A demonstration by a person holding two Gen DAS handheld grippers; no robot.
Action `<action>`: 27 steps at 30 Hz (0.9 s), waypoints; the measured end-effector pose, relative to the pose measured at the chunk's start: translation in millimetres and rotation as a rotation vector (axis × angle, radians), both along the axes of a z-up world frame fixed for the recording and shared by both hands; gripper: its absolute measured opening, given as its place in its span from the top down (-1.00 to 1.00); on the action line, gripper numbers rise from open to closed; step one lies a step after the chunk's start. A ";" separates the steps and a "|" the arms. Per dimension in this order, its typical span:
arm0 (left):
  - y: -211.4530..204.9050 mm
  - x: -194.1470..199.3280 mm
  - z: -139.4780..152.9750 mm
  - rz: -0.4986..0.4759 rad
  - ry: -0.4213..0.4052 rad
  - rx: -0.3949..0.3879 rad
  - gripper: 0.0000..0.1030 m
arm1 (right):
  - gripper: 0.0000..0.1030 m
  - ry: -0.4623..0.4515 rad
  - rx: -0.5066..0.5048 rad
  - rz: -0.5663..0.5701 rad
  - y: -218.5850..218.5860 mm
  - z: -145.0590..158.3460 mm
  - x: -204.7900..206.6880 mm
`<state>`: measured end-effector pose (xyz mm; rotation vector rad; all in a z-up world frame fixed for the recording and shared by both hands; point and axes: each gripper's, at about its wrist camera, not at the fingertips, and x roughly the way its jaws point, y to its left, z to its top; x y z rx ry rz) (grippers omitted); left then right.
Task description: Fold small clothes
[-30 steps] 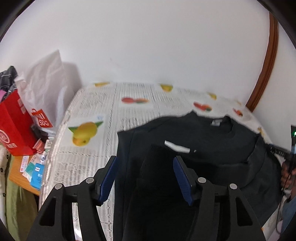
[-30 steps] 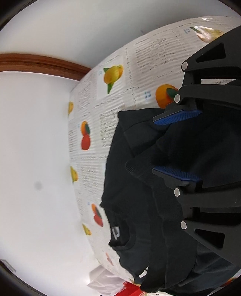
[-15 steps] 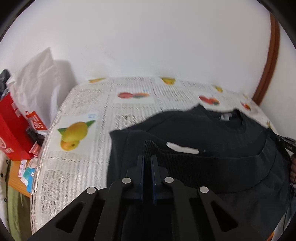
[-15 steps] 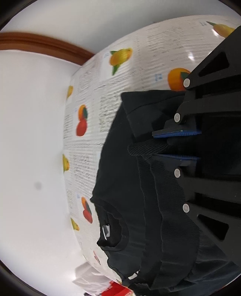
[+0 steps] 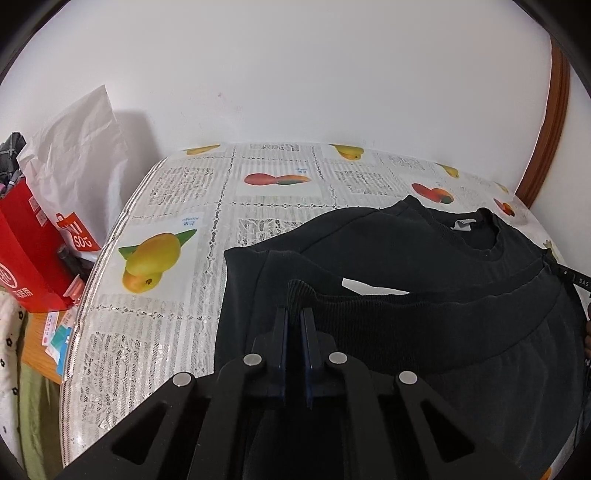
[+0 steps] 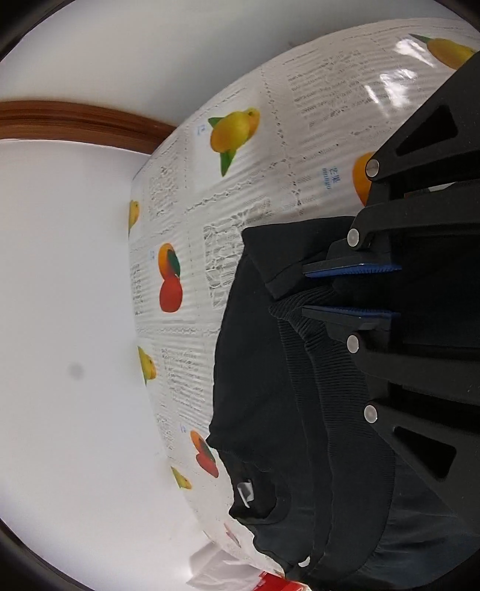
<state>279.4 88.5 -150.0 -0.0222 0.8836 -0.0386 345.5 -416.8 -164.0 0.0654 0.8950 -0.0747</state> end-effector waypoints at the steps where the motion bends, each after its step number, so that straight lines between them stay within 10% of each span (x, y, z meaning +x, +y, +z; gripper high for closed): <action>1: 0.1 -1.2 0.6 0.011 0.004 0.001 0.81 | 0.66 0.006 -0.012 0.001 1.2 0.8 -1.3; 16: -4.1 -57.4 25.6 0.019 -0.022 -0.050 -0.03 | 0.40 -0.041 -0.045 0.055 64.9 38.2 -84.2; 27: 9.0 -120.8 24.1 0.036 -0.008 -0.079 -0.09 | 0.32 -0.033 0.041 0.192 163.5 29.2 -130.4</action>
